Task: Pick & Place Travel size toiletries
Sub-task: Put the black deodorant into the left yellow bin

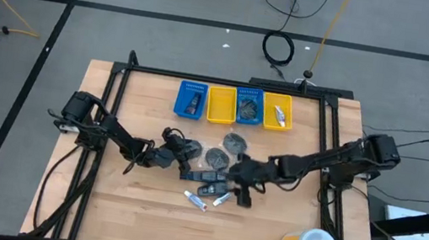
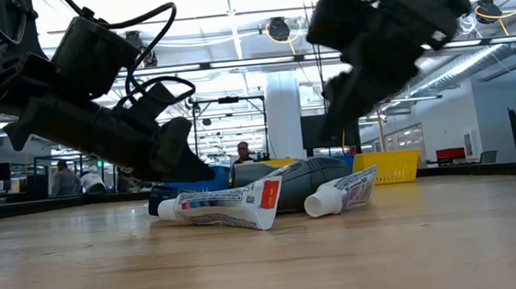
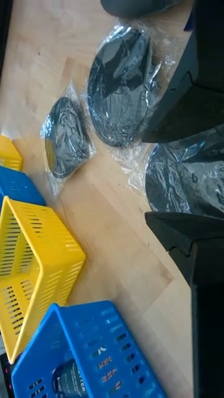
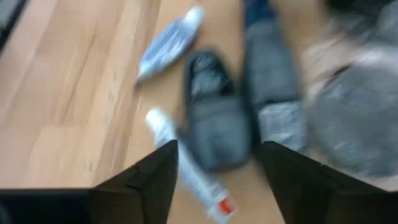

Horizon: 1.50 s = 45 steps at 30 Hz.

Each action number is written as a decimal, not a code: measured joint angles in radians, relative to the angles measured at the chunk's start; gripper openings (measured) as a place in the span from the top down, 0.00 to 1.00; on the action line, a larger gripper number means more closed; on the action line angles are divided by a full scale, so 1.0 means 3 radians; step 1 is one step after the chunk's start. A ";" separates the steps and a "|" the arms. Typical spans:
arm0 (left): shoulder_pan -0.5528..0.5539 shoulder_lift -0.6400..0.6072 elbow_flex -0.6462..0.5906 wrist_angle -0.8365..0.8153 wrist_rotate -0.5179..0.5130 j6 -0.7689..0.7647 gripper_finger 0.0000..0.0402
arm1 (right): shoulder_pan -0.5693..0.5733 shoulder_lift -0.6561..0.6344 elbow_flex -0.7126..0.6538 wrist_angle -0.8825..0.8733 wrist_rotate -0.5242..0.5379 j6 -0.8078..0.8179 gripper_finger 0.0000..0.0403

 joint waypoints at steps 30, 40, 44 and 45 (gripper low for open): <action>0.0000 0.0000 0.0001 0.0002 0.0014 -0.0037 0.54 | 0.0223 0.0755 0.0003 0.0979 0.0469 0.0557 0.42; -0.0006 0.0000 0.0001 -0.0001 0.0044 -0.0038 0.54 | 0.0229 0.0351 -0.0005 0.0492 0.0596 0.0650 0.51; -0.0049 0.0000 0.0001 -0.0002 0.0089 0.0042 0.54 | 0.0252 0.0050 -0.0005 0.0199 0.0651 0.0700 0.49; -0.0071 -0.0002 0.0001 -0.0004 0.0091 0.0076 0.54 | 0.0260 -0.0018 -0.0005 0.0152 0.0651 0.0703 0.49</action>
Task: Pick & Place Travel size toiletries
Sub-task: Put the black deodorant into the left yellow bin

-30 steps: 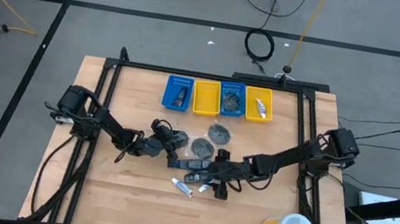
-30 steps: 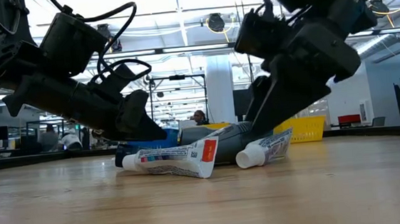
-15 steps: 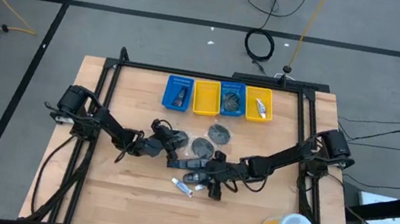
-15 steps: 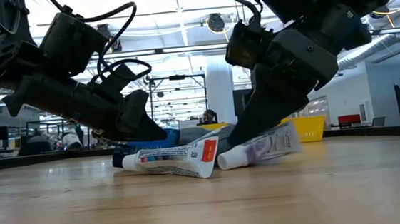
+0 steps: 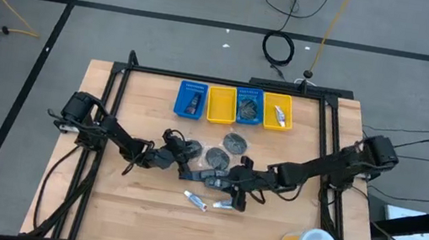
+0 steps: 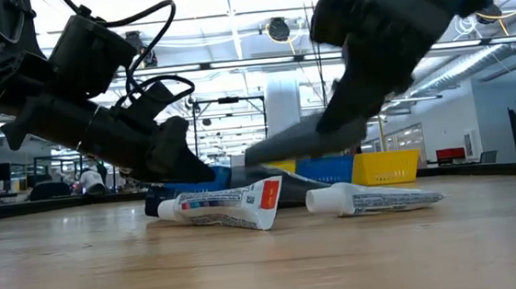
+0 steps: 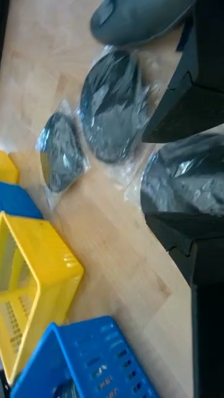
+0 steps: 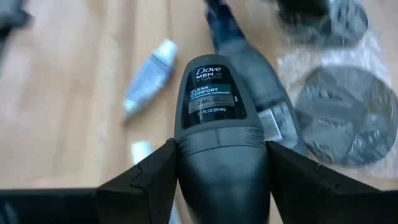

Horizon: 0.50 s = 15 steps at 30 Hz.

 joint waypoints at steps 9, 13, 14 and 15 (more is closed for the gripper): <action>-0.0246 -0.0467 -0.0072 -0.0529 -0.0373 0.0108 0.54 | 0.0044 -0.0617 0.0001 -0.0528 0.0787 0.0082 0.50; -0.0285 -0.0669 -0.0180 -0.0953 -0.0669 -0.0159 0.54 | -0.0130 -0.0582 0.0004 -0.0460 0.0849 0.0016 0.50; -0.0280 -0.0687 -0.0205 -0.1000 -0.0732 -0.0228 0.54 | -0.0215 -0.0516 0.0004 -0.0350 0.0857 -0.0006 0.49; -0.0270 -0.0687 -0.0225 -0.1003 -0.0778 -0.0294 0.54 | -0.0303 -0.0441 0.0007 -0.0213 0.0856 -0.0031 0.49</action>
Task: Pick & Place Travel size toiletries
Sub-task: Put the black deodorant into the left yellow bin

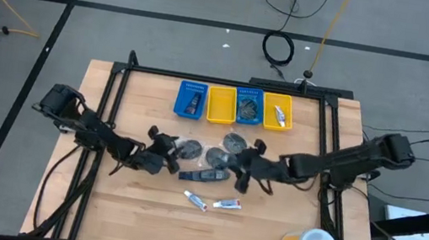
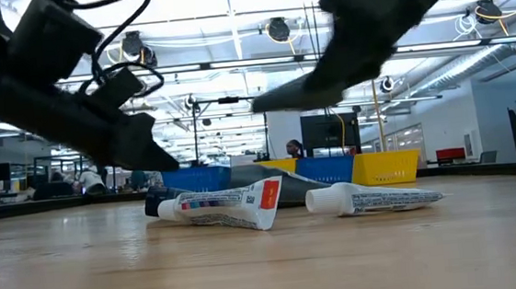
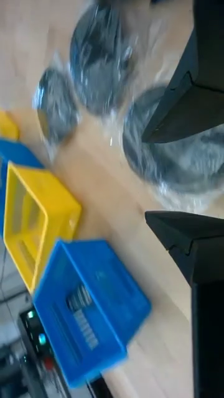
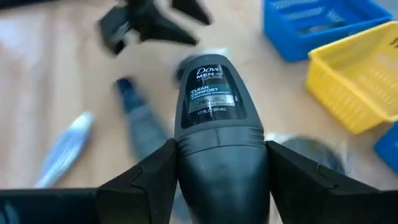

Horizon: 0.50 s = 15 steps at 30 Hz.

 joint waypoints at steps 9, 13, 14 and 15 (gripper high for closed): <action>0.0095 0.0032 -0.0060 0.0001 -0.0072 -0.0229 0.54 | -0.0914 0.0448 0.0012 0.1071 0.0094 0.0184 0.49; 0.0095 0.0033 -0.0060 0.0005 -0.0069 -0.0227 0.54 | -0.1158 0.0649 0.0213 0.1084 0.0101 0.0293 0.49; 0.0095 0.0033 -0.0060 0.0006 -0.0069 -0.0228 0.54 | -0.1196 0.0726 0.0298 0.1100 0.0107 0.0289 0.49; 0.0095 0.0033 -0.0060 0.0005 -0.0069 -0.0227 0.54 | -0.1231 0.0795 0.0373 0.1079 0.0150 0.0286 0.49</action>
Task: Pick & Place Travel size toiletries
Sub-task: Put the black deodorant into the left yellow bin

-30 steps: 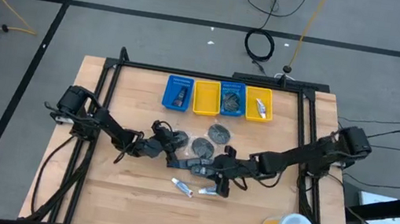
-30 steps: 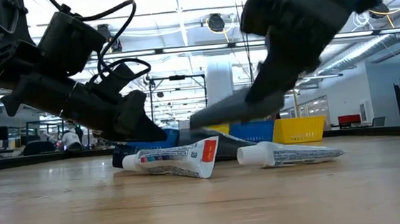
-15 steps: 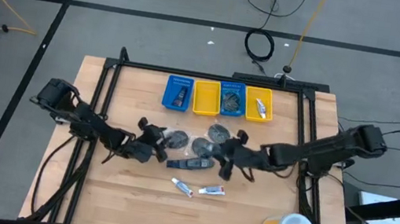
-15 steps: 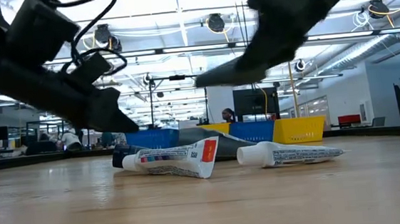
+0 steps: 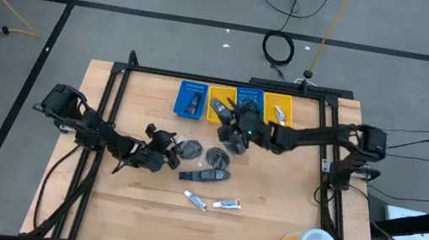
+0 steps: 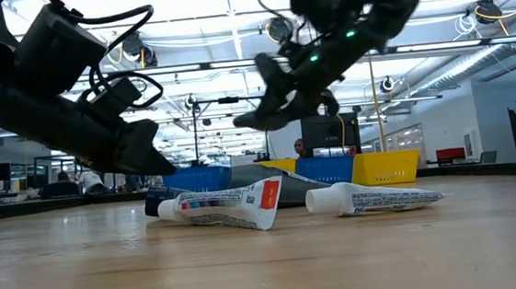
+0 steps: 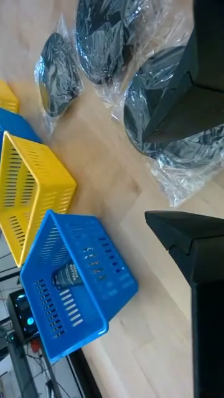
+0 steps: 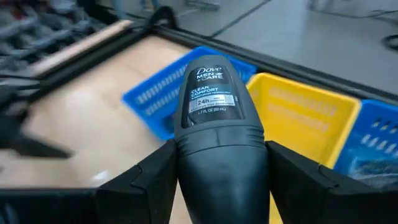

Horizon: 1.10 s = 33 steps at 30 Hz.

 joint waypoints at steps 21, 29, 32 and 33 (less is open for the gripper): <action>-0.0017 0.0000 0.0000 0.0025 0.0032 -0.0037 0.54 | -0.0443 0.0830 0.0785 -0.0605 0.0103 0.0386 0.49; -0.0017 0.0000 0.0000 0.0034 0.0036 -0.0051 0.54 | -0.0444 0.0847 0.0785 -0.0625 0.0021 0.0348 0.49; -0.0017 0.0000 0.0000 0.0034 0.0037 -0.0052 0.54 | -0.0442 0.0931 0.0785 -0.0579 -0.0022 0.0353 0.49; -0.0017 0.0001 0.0000 0.0034 0.0037 -0.0054 0.54 | -0.0442 0.0932 0.0785 -0.0606 -0.0062 0.0375 0.49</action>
